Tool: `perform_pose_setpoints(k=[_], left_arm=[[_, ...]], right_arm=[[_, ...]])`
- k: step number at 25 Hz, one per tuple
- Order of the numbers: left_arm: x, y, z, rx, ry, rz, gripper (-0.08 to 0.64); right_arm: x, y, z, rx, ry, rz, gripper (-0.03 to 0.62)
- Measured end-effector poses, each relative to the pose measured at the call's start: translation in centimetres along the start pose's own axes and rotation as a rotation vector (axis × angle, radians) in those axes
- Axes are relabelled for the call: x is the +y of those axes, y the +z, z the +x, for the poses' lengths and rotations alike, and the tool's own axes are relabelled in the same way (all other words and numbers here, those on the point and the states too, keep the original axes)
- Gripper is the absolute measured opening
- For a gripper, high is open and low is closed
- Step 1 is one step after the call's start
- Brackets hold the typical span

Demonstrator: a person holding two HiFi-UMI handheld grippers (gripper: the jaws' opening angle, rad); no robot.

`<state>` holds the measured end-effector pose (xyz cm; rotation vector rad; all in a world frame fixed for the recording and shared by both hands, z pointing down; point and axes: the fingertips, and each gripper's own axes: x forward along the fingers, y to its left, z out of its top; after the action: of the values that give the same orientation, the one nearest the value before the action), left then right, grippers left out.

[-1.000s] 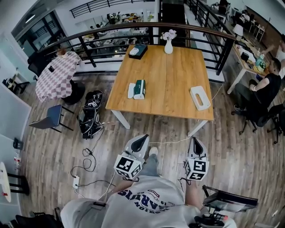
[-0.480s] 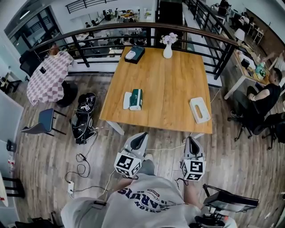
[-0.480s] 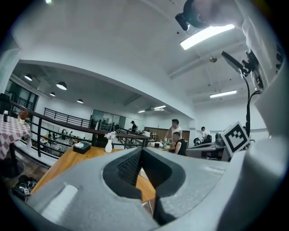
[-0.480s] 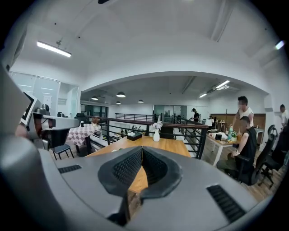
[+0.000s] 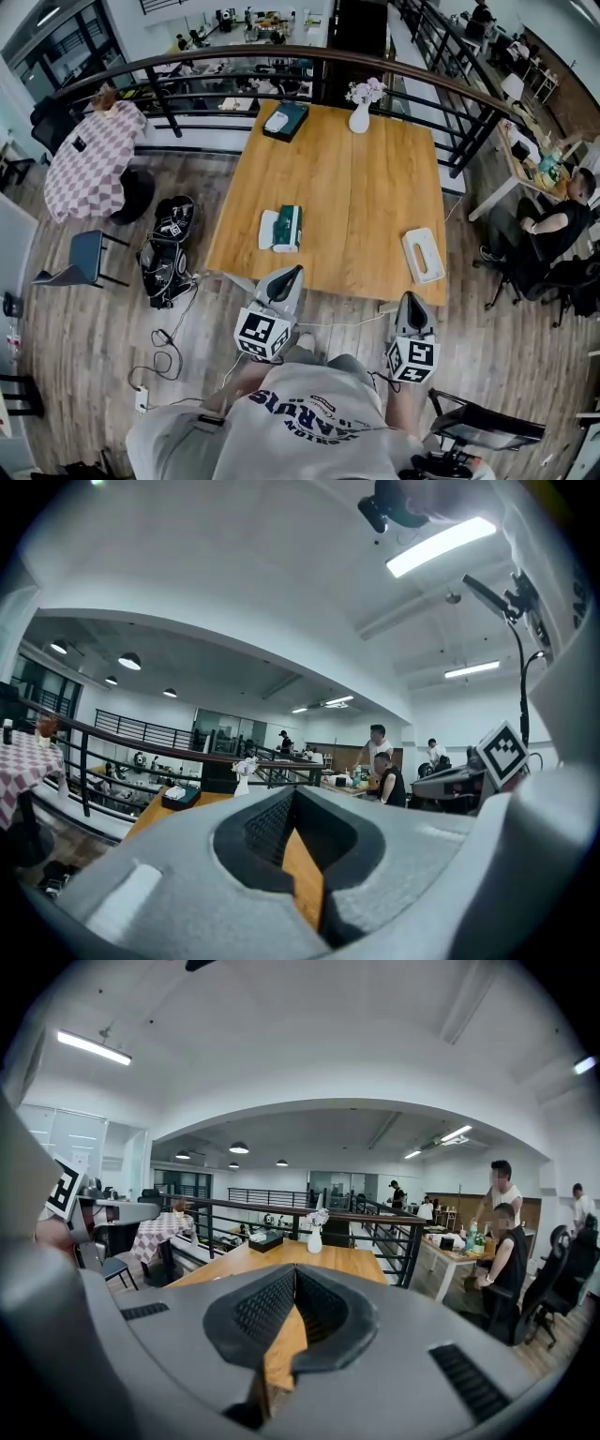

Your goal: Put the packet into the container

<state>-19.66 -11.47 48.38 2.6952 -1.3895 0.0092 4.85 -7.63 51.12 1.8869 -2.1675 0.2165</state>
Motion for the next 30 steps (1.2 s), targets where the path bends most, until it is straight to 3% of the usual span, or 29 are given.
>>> perform_pose_setpoints(k=[4, 13, 17, 23, 30], left_arm=[[2.1, 0.4, 0.5, 0.002, 0.000, -0.001, -0.003], [1.1, -0.4, 3.1, 0.033, -0.027, -0.015, -0.003], [1.7, 0.0, 4.3, 0.031, 0.016, -0.004, -0.003], [2.7, 2.3, 6.8, -0.013, 0.092, 0.015, -0.003], [0.5, 3.1, 10.5, -0.008, 0.064, 0.023, -0.003]], right_arm=[[1.6, -0.1, 1.1, 0.023, 0.008, 0.006, 0.008], [1.2, 0.5, 4.9, 0.033, 0.055, 0.017, 0.008], [0.4, 1.5, 6.9, 0.015, 0.085, 0.005, 0.008], [-2.8, 3.1, 8.9, -0.021, 0.100, 0.004, 0.008], [-7.0, 4.2, 11.2, -0.037, 0.103, -0.002, 0.008]])
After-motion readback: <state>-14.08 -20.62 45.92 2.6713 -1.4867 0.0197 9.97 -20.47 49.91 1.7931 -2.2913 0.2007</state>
